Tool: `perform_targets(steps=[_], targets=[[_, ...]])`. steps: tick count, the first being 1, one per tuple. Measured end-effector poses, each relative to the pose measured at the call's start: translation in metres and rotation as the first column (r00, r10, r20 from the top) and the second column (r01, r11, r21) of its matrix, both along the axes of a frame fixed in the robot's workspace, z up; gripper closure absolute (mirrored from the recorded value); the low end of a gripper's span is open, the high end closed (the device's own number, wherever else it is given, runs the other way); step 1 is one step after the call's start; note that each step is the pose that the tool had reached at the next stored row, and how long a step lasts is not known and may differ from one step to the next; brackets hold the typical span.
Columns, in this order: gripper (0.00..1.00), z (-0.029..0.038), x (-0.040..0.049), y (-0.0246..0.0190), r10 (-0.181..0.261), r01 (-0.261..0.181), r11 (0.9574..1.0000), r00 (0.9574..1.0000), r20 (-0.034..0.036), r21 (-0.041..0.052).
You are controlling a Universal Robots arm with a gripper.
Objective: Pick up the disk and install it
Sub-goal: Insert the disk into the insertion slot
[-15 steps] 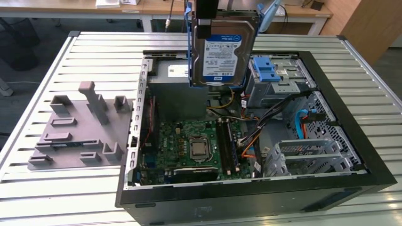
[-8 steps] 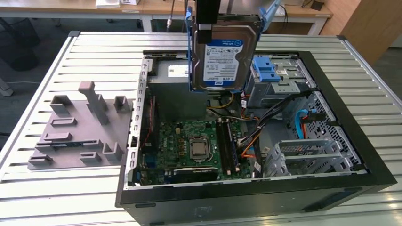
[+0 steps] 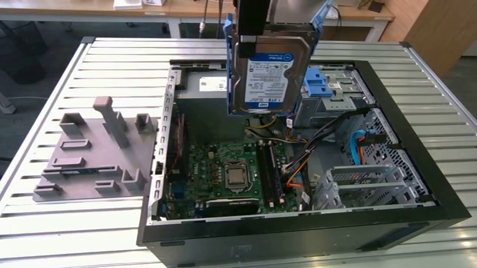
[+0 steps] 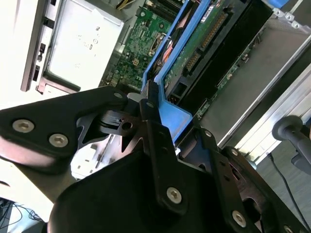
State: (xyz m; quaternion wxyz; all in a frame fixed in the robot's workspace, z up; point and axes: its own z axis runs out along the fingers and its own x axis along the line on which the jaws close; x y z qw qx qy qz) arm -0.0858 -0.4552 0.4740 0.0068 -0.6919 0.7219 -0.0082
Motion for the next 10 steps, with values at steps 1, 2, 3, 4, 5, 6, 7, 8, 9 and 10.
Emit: perform_targets(steps=[1, 2, 3, 4, 5, 6, 7, 8, 9, 10], targets=[[0.64, 0.0, 0.0024, -0.0004, 0.0, 0.0, 1.0, 1.0, -0.0012, -0.0002], [0.64, -0.0001, 0.0047, -0.0008, 0.0, 0.0, 1.0, 1.0, -0.0022, -0.0001], [0.64, -0.0001, 0.0067, -0.0013, 0.0, 0.0, 1.0, 1.0, -0.0034, -0.0003], [0.64, -0.0001, 0.0082, -0.0019, 0.0, 0.0, 1.0, 1.0, -0.0045, -0.0004], [0.64, -0.0003, 0.009, -0.0027, 0.0, 0.0, 1.0, 1.0, -0.0051, -0.0004], [0.64, -0.0005, 0.0094, -0.0038, 0.0, 0.0, 1.0, 1.0, -0.0052, -0.0003], [0.64, -0.0007, 0.0094, -0.0053, 0.0, 0.0, 1.0, 1.0, -0.0052, -0.0003], [0.64, -0.0009, 0.0094, -0.0072, 0.0, 0.0, 1.0, 1.0, -0.0052, -0.0002], [0.64, -0.0011, 0.0094, -0.0096, 0.0, 0.0, 1.0, 1.0, -0.0052, -0.0001], [0.64, -0.0013, 0.0094, -0.0123, 0.0, 0.0, 1.0, 1.0, -0.0052, -0.0002]])
